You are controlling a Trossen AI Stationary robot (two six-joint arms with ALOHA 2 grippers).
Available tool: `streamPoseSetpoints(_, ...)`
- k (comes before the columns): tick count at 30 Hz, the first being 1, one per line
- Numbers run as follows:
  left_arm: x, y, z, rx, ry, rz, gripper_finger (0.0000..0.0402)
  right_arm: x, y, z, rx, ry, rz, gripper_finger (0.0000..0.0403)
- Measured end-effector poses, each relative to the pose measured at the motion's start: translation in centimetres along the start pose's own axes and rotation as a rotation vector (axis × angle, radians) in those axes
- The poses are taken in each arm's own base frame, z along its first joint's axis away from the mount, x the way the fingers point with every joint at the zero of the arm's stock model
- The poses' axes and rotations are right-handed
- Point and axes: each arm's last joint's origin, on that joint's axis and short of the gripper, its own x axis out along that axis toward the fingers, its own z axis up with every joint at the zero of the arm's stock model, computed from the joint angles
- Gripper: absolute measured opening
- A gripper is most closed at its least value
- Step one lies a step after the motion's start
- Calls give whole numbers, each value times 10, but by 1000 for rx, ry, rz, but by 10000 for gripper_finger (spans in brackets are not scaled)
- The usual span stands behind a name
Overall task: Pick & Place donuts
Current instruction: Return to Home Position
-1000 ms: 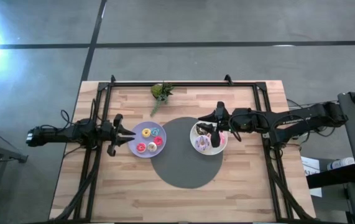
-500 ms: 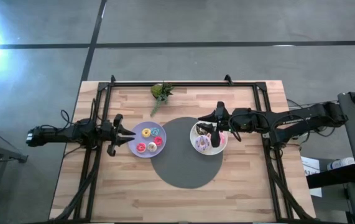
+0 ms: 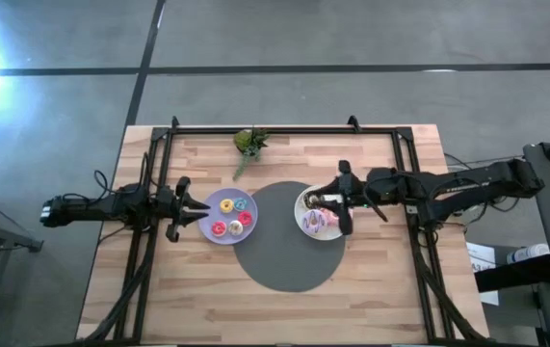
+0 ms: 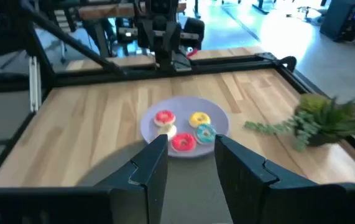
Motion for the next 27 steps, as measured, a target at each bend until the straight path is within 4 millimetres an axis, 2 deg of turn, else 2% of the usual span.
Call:
streamPoseSetpoints(7, 0, 0, 0, 0, 0, 0, 71, -44, -7, -9, 17, -73, 9, 129)
streamPoseSetpoints(12, 0, 0, 0, 0, 0, 0, 71, -69, -14, -36, -1, -113, 13, 135)
streamPoseSetpoints(17, 0, 0, 0, 0, 0, 0, 71, -81, -19, -64, -18, -130, 16, 131)
streamPoseSetpoints(27, 0, 0, 0, 0, 0, 0, 71, -95, -26, -103, -46, -255, 34, 125)
